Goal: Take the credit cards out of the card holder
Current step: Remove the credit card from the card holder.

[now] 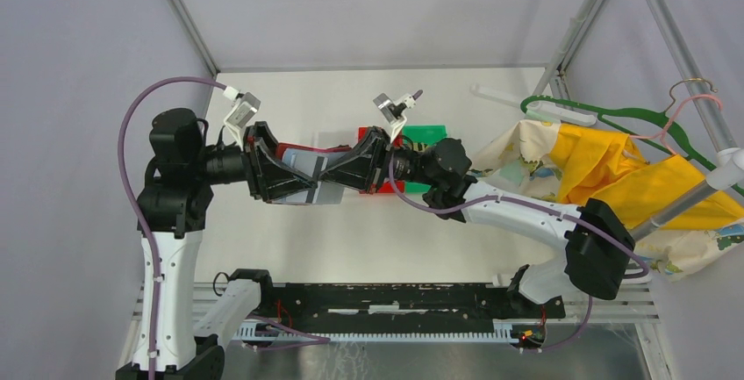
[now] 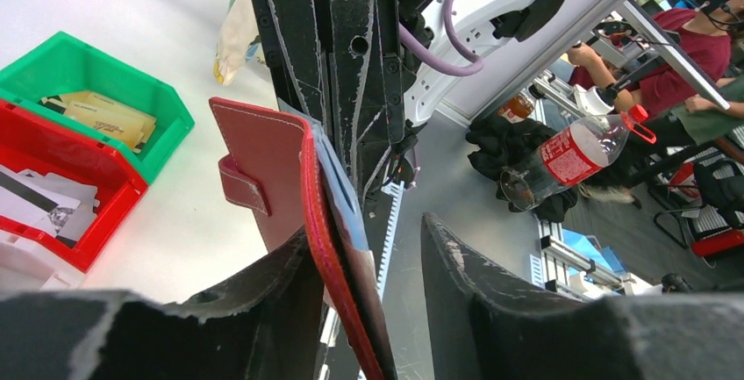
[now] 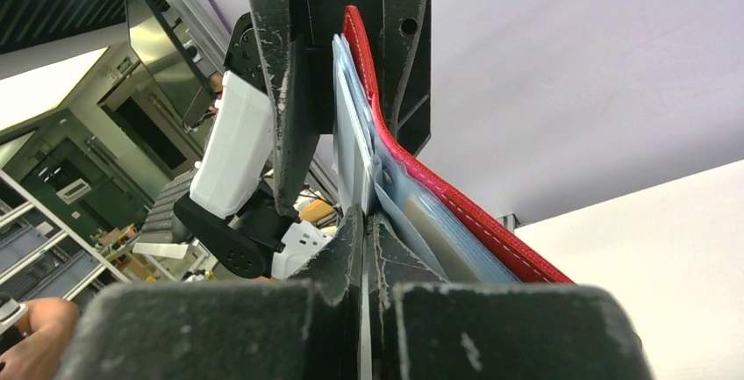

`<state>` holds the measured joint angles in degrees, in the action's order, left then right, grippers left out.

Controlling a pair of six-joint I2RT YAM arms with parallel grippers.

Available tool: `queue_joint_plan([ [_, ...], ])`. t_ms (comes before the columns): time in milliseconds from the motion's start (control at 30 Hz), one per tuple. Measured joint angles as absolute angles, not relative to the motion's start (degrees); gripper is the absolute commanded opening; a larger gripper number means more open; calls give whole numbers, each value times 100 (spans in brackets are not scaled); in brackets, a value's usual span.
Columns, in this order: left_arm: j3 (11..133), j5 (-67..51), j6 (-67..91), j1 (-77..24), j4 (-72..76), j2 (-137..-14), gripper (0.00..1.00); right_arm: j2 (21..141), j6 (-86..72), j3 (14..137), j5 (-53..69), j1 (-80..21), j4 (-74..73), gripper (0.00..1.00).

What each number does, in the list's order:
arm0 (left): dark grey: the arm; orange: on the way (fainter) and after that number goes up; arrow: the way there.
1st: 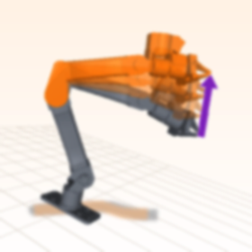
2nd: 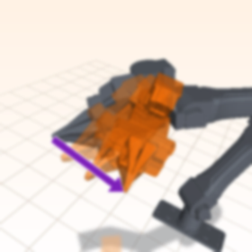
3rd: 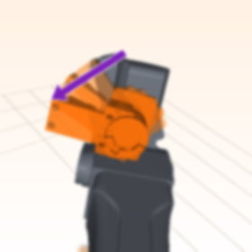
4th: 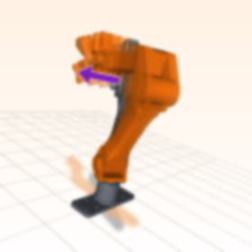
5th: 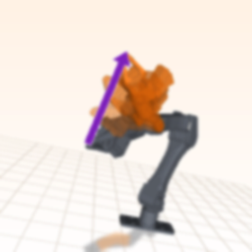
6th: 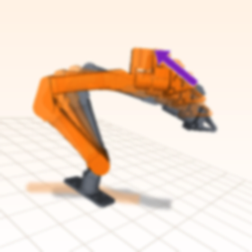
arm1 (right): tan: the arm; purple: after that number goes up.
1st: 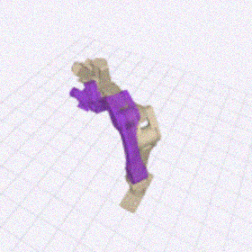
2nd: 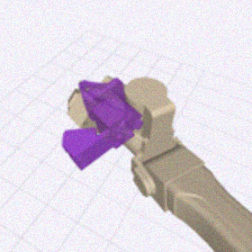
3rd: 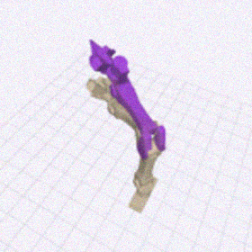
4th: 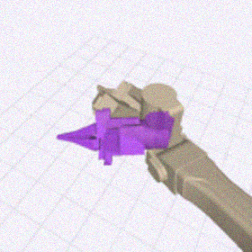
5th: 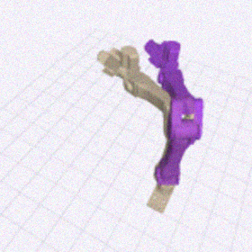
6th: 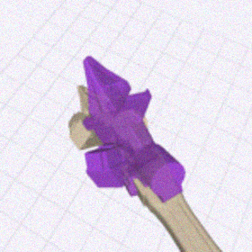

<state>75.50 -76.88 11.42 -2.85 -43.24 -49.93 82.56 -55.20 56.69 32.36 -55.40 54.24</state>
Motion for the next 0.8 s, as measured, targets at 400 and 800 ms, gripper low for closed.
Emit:
queue_joint_plan([
  [400, 7647, -7856, 1144, -242, -4313, -5059, 22, 8346, -5793, 5734, 3562, -5540, 5957, 2],
  [800, 7695, -8009, 1146, -255, -4311, -5083, 22, 8486, -6259, 5686, 3535, -5555, 6606, 0],
])
